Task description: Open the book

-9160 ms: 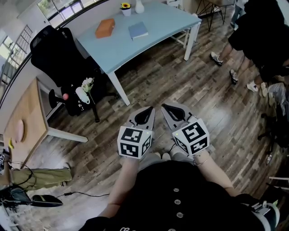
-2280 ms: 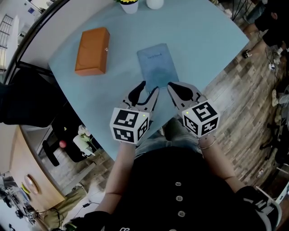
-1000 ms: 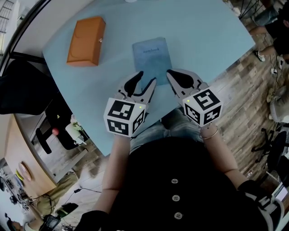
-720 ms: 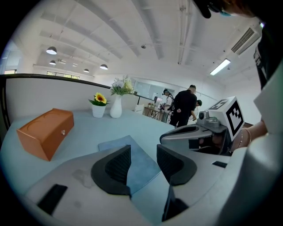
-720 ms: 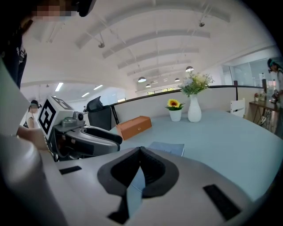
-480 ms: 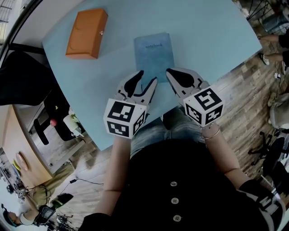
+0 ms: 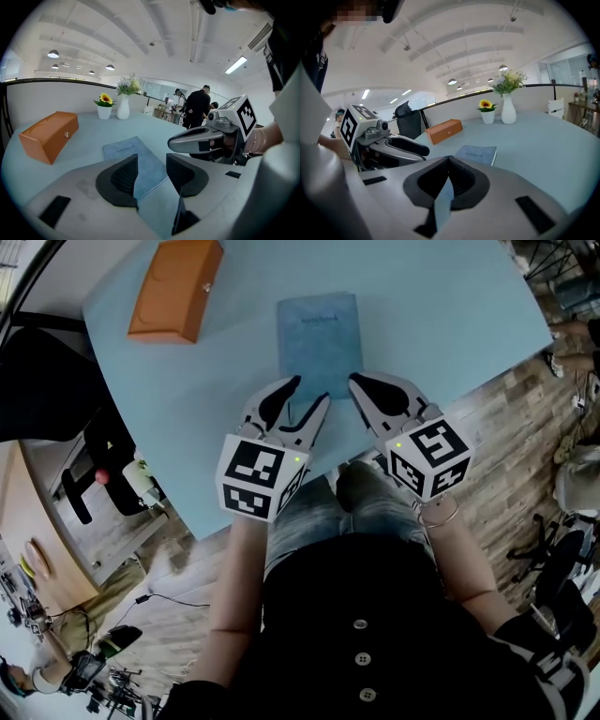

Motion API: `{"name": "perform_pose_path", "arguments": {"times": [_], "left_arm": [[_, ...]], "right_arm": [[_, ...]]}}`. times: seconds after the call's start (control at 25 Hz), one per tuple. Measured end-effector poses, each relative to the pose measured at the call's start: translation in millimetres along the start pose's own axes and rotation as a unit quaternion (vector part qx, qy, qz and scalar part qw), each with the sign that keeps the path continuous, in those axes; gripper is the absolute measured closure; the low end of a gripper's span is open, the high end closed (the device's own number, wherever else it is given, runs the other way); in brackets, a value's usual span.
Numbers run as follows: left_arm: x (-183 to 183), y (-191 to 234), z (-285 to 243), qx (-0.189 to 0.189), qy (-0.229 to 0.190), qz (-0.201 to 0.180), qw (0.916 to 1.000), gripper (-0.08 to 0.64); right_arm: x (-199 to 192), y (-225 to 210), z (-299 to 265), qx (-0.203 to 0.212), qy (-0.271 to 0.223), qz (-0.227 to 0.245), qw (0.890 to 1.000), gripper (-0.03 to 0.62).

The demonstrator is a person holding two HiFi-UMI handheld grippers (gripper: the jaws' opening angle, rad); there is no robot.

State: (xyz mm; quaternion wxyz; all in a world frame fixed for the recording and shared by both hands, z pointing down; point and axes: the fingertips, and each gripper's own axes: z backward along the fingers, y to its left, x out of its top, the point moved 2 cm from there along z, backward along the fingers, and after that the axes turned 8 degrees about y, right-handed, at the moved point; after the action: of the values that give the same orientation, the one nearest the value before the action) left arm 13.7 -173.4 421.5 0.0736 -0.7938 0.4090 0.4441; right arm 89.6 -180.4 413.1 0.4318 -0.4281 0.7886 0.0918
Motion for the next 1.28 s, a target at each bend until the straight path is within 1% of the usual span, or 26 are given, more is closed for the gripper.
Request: {"name": "perform_pose_path", "arguments": {"times": [0.28, 0.48, 0.68, 0.8, 0.96, 1.12, 1.28], "left_arm": [[-6, -16, -17, -0.012, 0.018, -0.025, 0.9995, 0.379], [-6, -36, -30, -0.024, 0.04, -0.068, 0.9966, 0.379], [-7, -46, -45, -0.044, 0.063, -0.094, 0.9926, 0.379], [-11, -49, -55, -0.048, 0.084, -0.125, 0.9874, 0.381], [-24, -54, -66, -0.049, 0.117, -0.172, 0.9769, 0.41], [-33, -57, -76, -0.046, 0.138, -0.198, 0.9692, 0.411], [-41, -56, -86, -0.03, 0.158, -0.228, 0.9603, 0.411]], "right_arm": [[-12, -12, 14, -0.007, -0.003, -0.006, 1.0, 0.591], [-23, -22, 25, -0.018, -0.008, -0.02, 1.0, 0.591], [-38, -35, 28, -0.031, -0.006, -0.039, 0.999, 0.591], [-49, -39, 31, -0.039, -0.004, -0.052, 0.998, 0.591], [-60, -43, 36, -0.048, -0.006, -0.07, 0.996, 0.591], [-71, -42, 34, -0.052, -0.004, -0.077, 0.996, 0.591], [-79, -41, 33, -0.056, -0.007, -0.09, 0.994, 0.591]]}}
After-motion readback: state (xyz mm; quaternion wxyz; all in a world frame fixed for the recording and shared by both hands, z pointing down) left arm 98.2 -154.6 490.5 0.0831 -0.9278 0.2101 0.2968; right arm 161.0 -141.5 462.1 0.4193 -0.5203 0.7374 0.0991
